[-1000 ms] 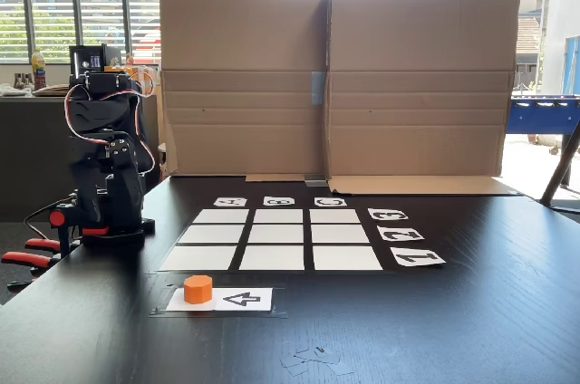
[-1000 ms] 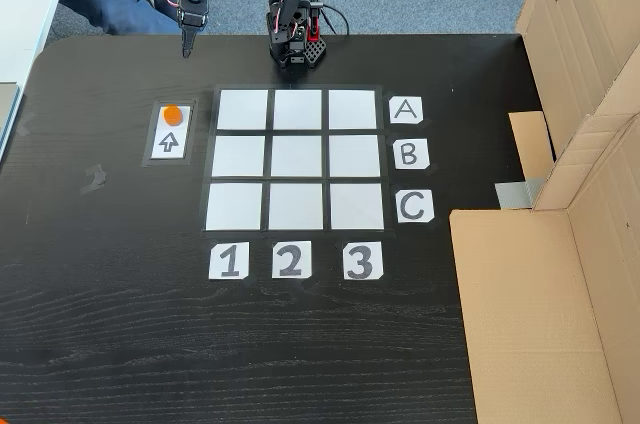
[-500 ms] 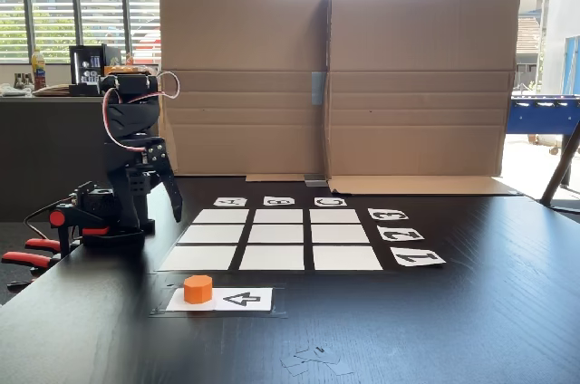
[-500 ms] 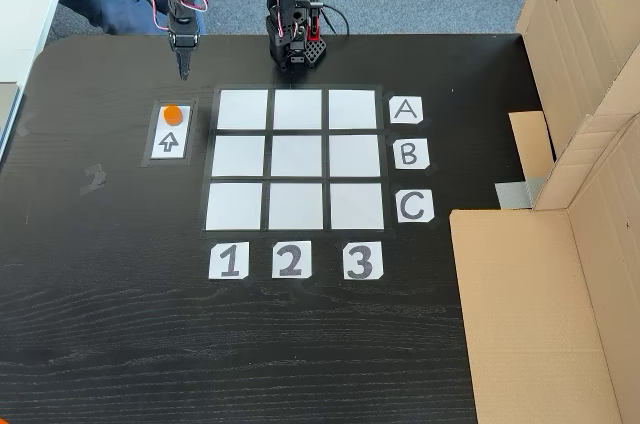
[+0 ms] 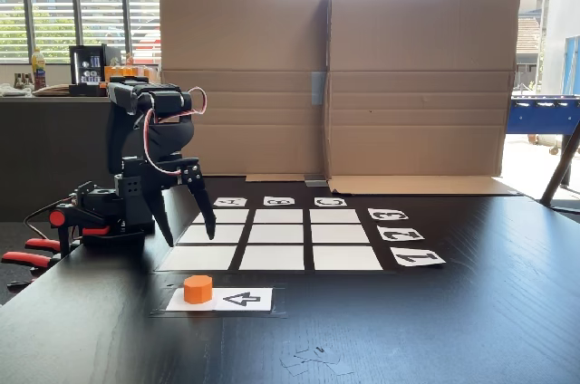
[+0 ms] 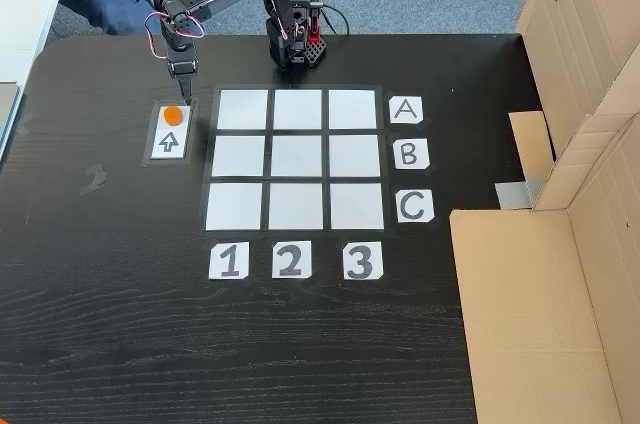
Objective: Pick up the round, orange token and place it in the grid on square A1.
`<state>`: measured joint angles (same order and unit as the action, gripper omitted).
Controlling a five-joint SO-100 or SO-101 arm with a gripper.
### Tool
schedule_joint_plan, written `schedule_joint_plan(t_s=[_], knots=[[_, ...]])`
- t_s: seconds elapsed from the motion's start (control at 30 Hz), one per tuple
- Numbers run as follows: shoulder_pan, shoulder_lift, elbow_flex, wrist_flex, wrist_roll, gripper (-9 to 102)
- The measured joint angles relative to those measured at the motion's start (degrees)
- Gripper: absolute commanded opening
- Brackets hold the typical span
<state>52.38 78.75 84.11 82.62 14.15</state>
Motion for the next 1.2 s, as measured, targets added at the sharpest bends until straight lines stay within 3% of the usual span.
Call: schedule_joint_plan(t_s=[1.2], knots=[[-0.2,-21.2,-15.6,-1.7,3.7,28]])
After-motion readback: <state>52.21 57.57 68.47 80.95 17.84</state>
